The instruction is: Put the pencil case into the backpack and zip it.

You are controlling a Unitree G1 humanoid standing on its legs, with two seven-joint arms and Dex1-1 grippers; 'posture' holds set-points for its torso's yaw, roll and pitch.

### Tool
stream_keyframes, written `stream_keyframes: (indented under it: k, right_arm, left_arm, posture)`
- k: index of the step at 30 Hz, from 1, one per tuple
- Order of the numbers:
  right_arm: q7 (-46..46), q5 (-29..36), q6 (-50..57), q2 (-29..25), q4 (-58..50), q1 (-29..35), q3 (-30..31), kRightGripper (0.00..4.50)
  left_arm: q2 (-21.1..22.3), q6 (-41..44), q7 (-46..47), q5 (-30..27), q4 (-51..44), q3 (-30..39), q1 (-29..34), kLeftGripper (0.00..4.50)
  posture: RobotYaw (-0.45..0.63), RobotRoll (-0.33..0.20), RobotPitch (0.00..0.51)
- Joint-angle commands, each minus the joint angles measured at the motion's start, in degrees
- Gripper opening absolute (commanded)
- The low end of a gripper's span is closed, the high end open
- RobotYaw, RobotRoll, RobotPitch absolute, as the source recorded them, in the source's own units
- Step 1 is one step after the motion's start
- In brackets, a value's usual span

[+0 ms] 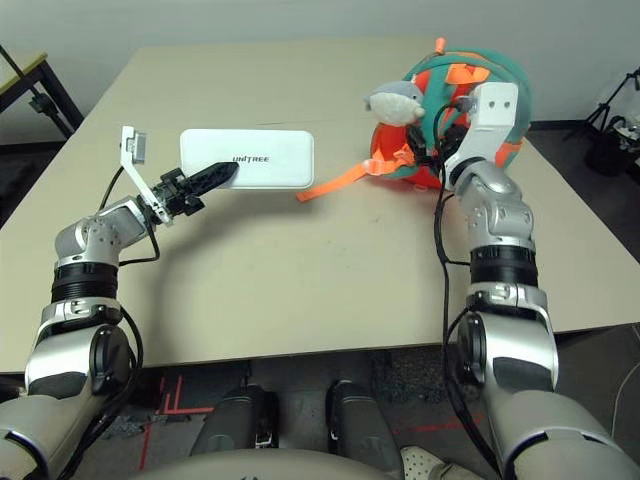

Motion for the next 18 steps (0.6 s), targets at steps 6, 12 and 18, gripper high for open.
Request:
stream_keyframes:
  k: [6, 12, 18]
  right_arm:
    - [1.8, -2.1, -10.2, -0.8, 13.0, -6.7, 0.5, 2.00]
    - [6.5, -1.0, -11.1, -0.8, 6.6, -5.3, 1.4, 0.14]
    - [12.8, 1.9, -6.9, -0.9, -9.5, 0.0, 2.4, 0.14]
  left_arm:
    - [0.9, 0.8, 3.9, -4.6, -6.8, 2.1, 3.1, 3.09]
    - [2.2, -3.0, 5.5, -4.3, -3.8, 3.4, 1.6, 3.09]
    - [4.1, -6.9, 5.3, -2.6, 1.6, 2.1, -0.9, 3.09]
  posture:
    - [0.20, 0.000, 0.055]
    - [0.18, 0.000, 0.050]
    - [0.15, 0.000, 0.056]
